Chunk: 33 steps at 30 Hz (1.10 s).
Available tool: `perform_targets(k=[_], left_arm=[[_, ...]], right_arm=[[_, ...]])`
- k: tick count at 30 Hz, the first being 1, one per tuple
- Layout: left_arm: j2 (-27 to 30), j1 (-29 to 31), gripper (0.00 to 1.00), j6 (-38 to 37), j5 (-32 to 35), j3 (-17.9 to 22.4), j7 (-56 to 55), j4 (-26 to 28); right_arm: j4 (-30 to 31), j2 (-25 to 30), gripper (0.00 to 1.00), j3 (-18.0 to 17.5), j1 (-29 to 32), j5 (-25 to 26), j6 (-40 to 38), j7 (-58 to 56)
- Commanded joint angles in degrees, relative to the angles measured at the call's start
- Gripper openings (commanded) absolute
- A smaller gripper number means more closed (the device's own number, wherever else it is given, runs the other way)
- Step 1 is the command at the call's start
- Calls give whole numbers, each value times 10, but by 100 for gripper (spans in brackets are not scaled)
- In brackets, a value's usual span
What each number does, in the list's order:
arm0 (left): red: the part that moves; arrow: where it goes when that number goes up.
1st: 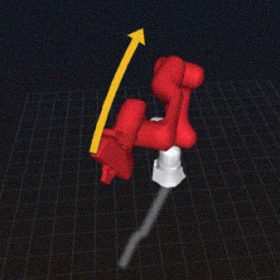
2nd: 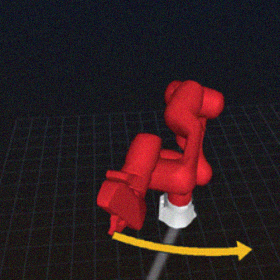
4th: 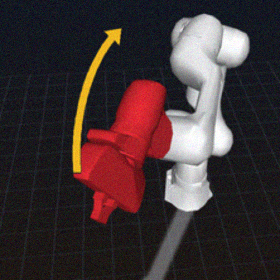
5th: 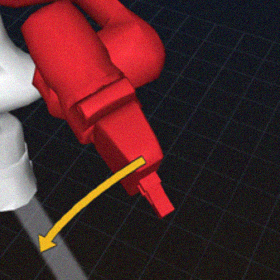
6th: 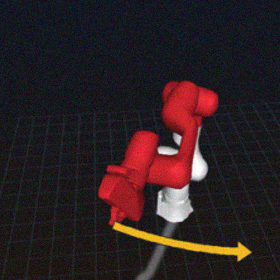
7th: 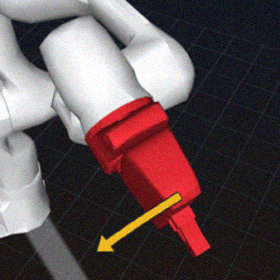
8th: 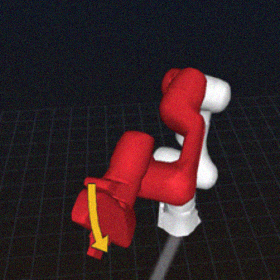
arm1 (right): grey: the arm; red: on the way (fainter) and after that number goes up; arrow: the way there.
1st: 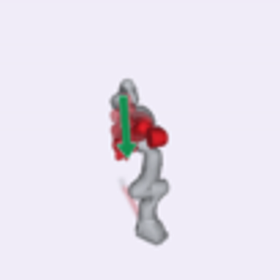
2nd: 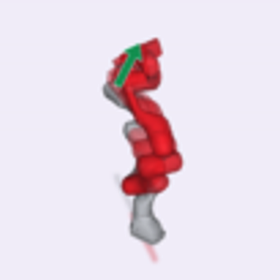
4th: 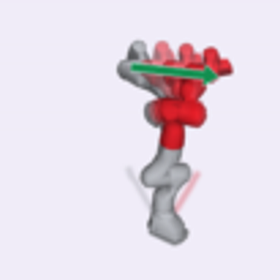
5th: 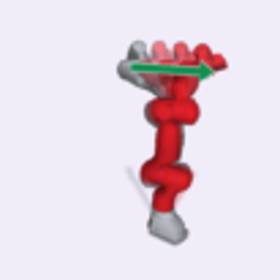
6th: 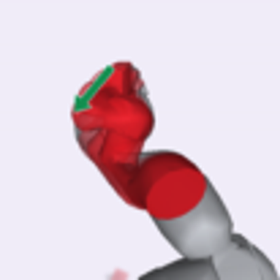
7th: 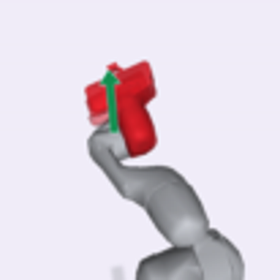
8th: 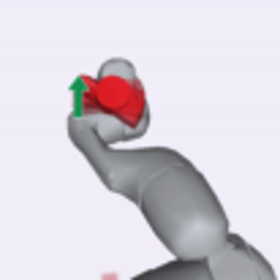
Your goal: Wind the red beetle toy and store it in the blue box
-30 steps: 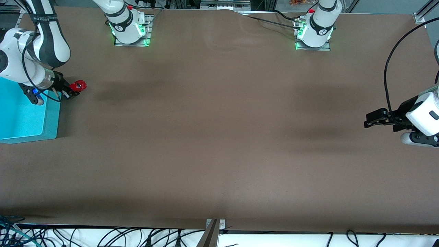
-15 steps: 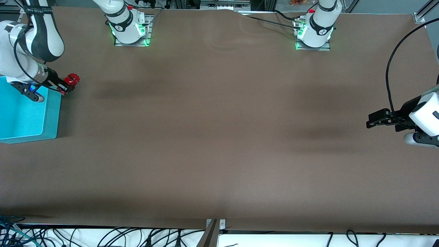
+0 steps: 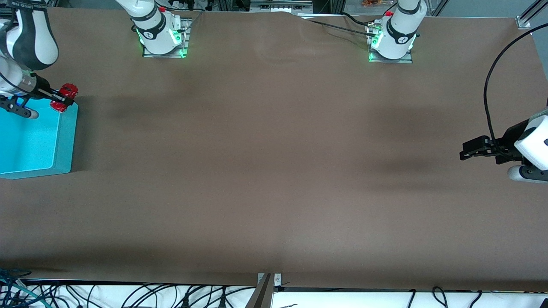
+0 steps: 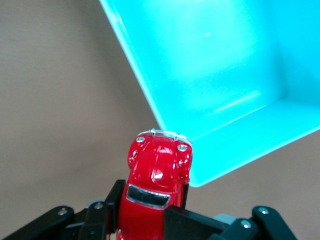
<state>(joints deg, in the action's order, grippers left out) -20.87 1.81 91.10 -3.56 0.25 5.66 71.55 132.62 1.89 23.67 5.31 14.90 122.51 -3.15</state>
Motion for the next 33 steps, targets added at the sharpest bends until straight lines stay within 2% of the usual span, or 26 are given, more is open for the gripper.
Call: perform_targets(k=[1,10,24,33], left_arm=[[-9,2,100,-7,6,-3,8,-19],[-9,2,100,-7,6,-3,8,-19],[-9,1,100,-7,6,-3,8,-19],[-9,1,100,-7,6,-3,8,-19]], right_arm=[[-29,-29,0,15,4,50,2,-33],[-59,-72,0,28,23,53,32,-95],[-114,-140,0,24,63,46,52,-180],[-162,-210,0,19,78,-38,80,-273]])
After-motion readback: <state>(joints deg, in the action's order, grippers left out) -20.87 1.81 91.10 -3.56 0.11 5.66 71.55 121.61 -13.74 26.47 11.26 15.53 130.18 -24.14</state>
